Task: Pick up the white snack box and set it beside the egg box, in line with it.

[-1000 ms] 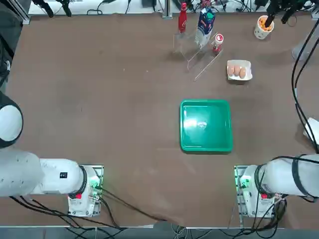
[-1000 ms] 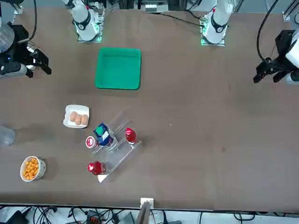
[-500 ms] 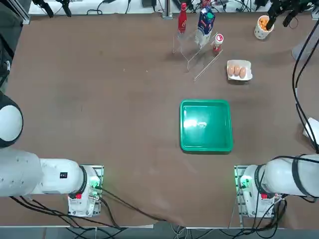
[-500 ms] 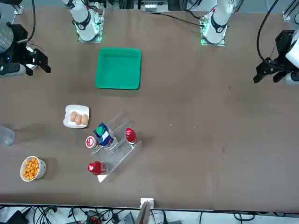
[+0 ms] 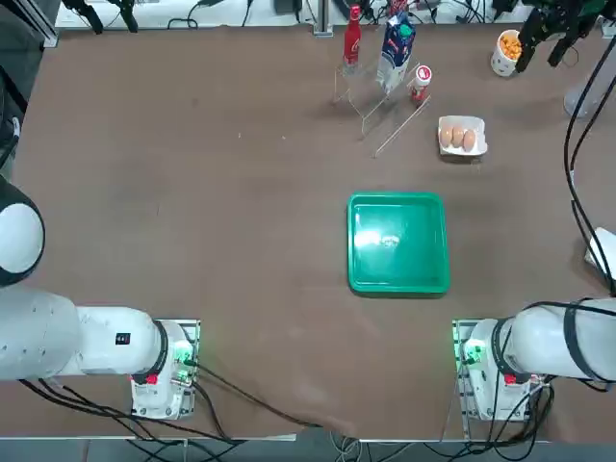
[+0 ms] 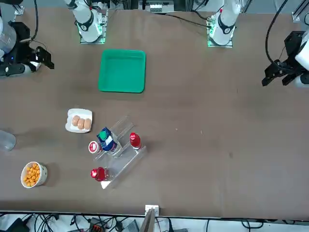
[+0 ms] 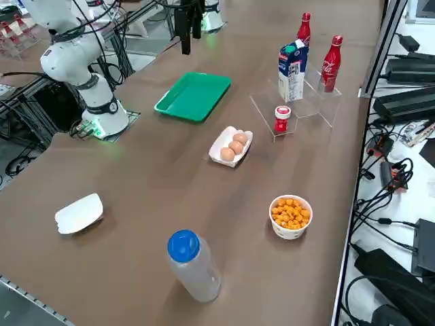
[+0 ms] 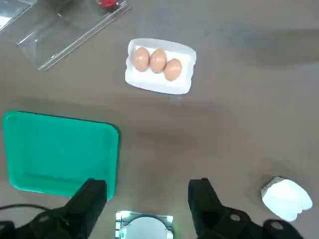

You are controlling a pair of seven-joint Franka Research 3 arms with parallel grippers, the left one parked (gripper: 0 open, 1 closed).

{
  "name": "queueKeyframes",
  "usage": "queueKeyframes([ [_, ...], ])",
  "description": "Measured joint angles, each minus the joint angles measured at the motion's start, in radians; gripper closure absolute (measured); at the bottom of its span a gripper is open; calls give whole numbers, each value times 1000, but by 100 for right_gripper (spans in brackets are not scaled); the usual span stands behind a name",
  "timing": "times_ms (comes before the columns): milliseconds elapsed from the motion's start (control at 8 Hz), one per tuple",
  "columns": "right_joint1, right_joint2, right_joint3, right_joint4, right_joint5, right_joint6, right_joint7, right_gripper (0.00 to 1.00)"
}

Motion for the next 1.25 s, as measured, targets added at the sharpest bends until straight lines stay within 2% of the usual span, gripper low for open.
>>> queueKeyframes([
  [250, -66, 1, -11, 14, -9, -7, 10, 0],
  [375, -136, 5, -17, 13, -21, -25, 32, 0],
  [500, -248, 18, -22, 6, -36, -49, 44, 0],
  [625, -393, 49, -27, -10, -49, -53, 34, 0],
  [750, -528, 96, -33, -39, -60, -20, 9, 0],
  [875, -621, 148, -37, -89, -71, 69, -9, 0],
  [1000, -672, 187, -37, -164, -101, 181, -9, 0],
  [1250, -733, 217, -33, -374, -144, 464, -6, 0],
])
